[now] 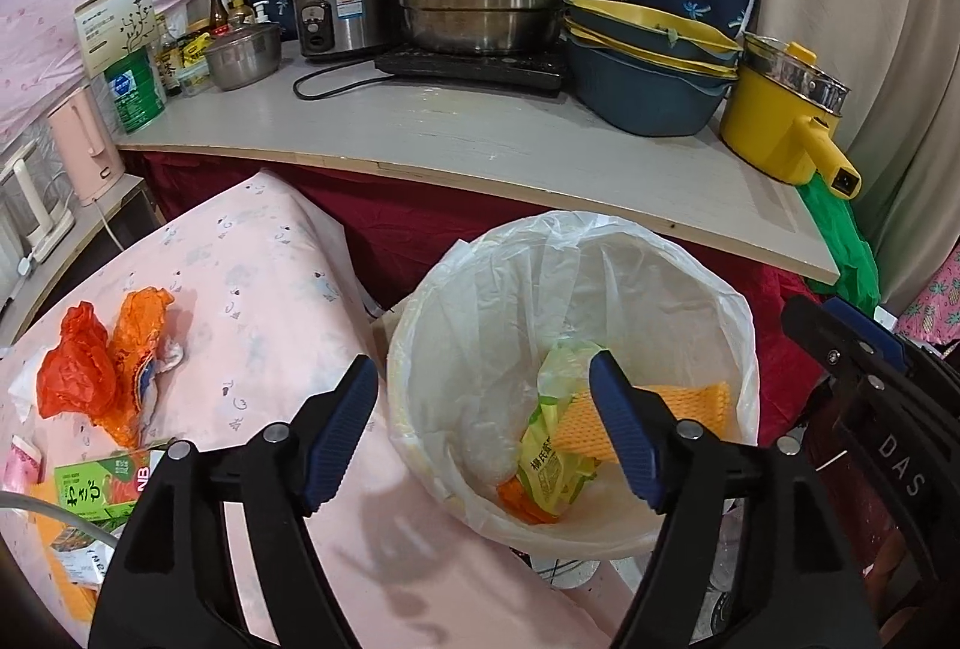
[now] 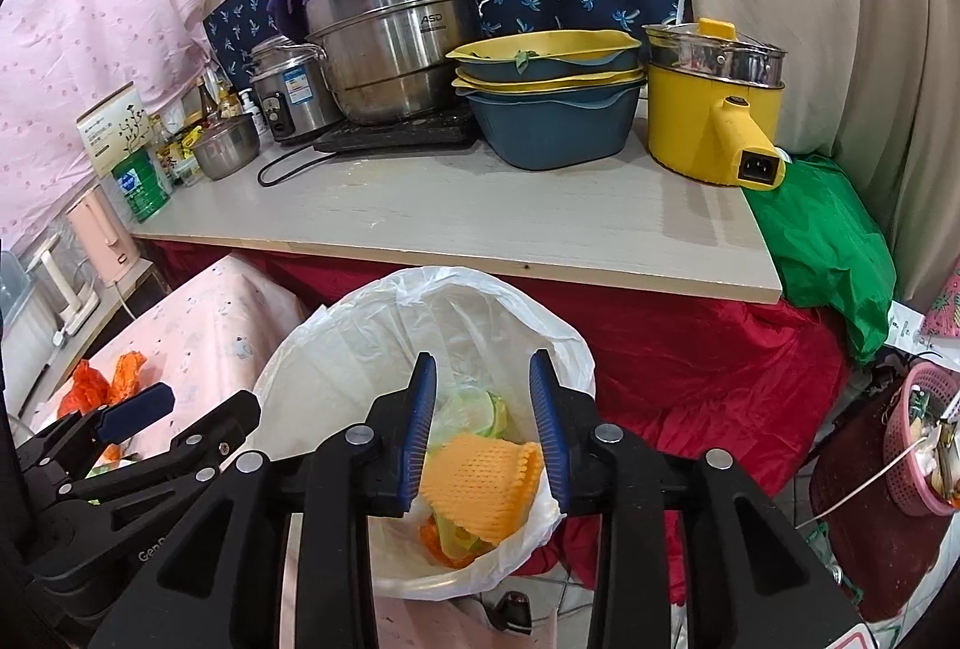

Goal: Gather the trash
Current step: 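Open both tools to drop the clear bag and foam sleeve into the bin, then move both open tools back over the remaining trash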

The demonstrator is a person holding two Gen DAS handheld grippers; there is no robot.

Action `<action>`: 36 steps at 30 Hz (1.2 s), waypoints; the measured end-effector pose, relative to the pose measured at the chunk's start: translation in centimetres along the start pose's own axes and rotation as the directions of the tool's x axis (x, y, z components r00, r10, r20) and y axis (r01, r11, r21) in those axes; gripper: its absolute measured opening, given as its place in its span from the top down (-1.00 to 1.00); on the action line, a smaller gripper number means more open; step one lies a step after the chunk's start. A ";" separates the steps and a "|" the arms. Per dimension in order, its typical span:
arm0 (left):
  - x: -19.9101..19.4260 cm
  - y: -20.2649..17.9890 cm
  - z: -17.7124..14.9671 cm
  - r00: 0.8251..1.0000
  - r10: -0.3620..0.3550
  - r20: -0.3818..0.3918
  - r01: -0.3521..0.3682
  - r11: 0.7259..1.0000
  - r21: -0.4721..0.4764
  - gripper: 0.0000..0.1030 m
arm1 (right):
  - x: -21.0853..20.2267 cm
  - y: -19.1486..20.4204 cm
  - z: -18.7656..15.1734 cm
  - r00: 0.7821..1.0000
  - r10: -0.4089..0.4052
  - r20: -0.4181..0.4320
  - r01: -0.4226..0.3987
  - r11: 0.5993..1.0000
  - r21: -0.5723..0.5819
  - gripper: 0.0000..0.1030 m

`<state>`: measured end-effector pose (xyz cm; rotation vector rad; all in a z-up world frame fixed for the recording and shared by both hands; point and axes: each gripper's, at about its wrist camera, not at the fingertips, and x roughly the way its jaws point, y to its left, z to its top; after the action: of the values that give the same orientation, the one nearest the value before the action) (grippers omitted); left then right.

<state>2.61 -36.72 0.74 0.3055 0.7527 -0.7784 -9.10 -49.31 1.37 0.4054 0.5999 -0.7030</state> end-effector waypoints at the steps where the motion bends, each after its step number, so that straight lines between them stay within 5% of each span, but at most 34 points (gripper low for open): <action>1: -0.1 0.2 0.0 1.000 0.004 0.002 -0.004 1.000 -0.003 -0.35 | -0.2 0.2 0.0 1.000 0.002 0.002 -0.002 1.000 -0.003 0.34; 20: -5.6 8.2 -3.0 0.993 0.111 0.032 -0.105 0.983 -0.152 -0.36 | -3.7 8.2 -1.4 0.993 0.114 0.009 -0.112 0.986 -0.126 0.01; 36: -11.3 20.9 -10.3 0.961 0.271 -0.058 -0.275 0.902 -0.334 -0.36 | -6.1 19.5 -7.2 0.963 0.258 -0.079 -0.270 0.904 -0.333 -0.13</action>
<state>7.39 -11.33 1.14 0.0982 0.8187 -0.3709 -1.82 -28.95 2.64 0.1695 0.6694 -0.3223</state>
